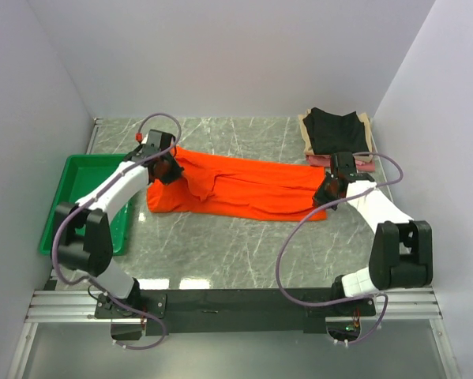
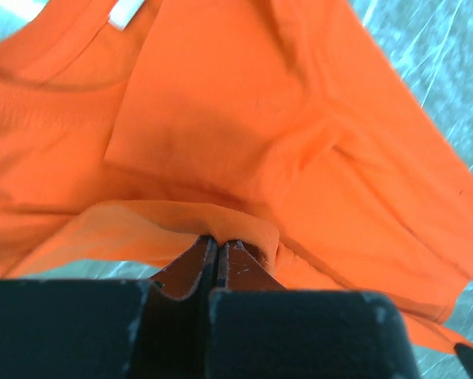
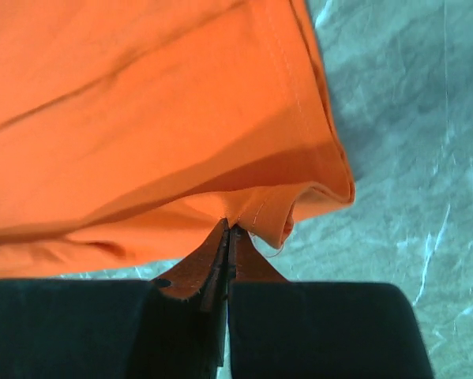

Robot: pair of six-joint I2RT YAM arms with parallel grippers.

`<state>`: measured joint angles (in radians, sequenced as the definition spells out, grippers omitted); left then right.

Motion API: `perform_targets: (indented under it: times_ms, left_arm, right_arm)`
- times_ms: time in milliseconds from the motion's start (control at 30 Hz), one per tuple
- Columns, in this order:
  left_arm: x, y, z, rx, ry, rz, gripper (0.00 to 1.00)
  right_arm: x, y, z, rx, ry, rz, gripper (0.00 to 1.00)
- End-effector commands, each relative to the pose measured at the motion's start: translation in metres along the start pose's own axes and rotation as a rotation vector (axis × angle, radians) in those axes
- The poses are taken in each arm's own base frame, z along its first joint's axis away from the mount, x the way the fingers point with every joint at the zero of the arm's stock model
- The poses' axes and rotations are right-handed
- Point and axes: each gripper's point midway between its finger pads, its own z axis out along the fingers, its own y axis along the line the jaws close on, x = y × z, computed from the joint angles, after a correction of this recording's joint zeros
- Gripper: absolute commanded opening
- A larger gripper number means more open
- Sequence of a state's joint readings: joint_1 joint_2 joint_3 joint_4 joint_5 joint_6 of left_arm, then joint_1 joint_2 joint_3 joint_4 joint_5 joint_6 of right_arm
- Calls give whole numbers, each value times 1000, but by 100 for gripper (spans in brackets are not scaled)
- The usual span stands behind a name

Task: Fold and stack the t-shirts
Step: Fold the tshirt

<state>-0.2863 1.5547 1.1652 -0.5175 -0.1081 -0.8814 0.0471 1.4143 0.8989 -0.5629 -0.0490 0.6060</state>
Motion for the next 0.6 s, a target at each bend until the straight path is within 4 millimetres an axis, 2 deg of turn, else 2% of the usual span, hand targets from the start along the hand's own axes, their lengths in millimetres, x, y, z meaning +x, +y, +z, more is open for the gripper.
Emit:
perform_targets:
  times_ms: [0, 167, 367, 500, 567]
  left_arm:
    - [-25, -20, 3, 50, -32, 10, 1]
    - [-44, -12, 18, 13, -47, -24, 0]
    - [-61, -11, 30, 33, -50, -49, 1]
    - [-64, -21, 40, 56, -30, -36, 1]
    - [-62, -18, 51, 34, -16, -41, 0]
  right_arm:
    - [-22, 3, -1, 11, -37, 5, 0]
    - [-38, 4, 4, 25, -53, 29, 0]
    - [-46, 12, 10, 10, -51, 11, 0]
    - [-53, 12, 16, 30, -53, 15, 0]
    - [-56, 14, 21, 31, -52, 19, 0]
